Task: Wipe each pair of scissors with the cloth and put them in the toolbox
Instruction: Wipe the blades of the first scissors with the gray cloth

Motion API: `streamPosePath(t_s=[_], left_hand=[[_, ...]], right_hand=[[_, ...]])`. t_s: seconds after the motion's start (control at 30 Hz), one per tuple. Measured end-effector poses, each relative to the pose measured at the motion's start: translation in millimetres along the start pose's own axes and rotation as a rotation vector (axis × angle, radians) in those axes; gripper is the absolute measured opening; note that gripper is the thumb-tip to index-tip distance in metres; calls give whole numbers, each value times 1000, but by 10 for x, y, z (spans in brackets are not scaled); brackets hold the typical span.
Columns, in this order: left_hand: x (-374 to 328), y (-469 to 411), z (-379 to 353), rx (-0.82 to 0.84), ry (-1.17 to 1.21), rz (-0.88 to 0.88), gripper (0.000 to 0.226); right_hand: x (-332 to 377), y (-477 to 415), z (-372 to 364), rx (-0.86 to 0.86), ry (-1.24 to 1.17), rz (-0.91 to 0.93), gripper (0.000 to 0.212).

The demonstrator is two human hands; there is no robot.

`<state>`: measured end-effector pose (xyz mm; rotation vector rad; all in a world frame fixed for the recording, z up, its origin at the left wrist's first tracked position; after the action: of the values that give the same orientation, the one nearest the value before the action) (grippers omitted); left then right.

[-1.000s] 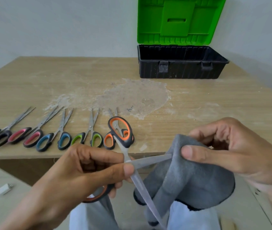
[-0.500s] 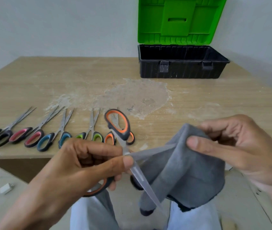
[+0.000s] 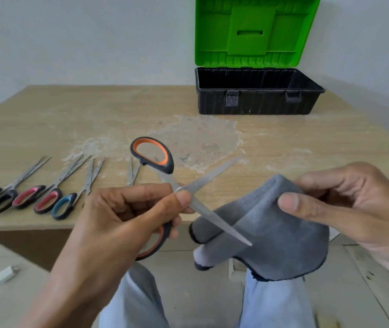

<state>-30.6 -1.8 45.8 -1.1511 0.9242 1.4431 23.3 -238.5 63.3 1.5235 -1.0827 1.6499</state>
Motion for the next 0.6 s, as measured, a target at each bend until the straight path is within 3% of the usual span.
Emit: streamPosePath(t_s=[0.13, 0.3, 0.5, 0.6], left_hand=[[-1, -45, -102, -21, 31, -19, 17], [95, -120, -33, -74, 58, 8, 18], [224, -219, 45, -123, 133, 57, 20], [303, -302, -43, -125, 205, 97, 20]], right_hand=[[-45, -50, -212, 110, 39, -28, 12], [-72, -69, -129, 86, 41, -28, 17], [11, -129, 290, -213, -73, -9, 22], [-16, -231, 471, -280, -84, -77, 25]])
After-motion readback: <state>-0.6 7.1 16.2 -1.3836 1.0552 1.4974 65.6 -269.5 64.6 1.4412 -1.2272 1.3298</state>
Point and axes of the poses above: each hand's wrist, its own y-axis away from the middle knuckle, its own z-axis out of the back of the hand, x = y × z, the point moved 7 cm from there along -y, towards the middle knuckle, and after that the axes turned 15 degrees about -y, right-handed, at the moved point
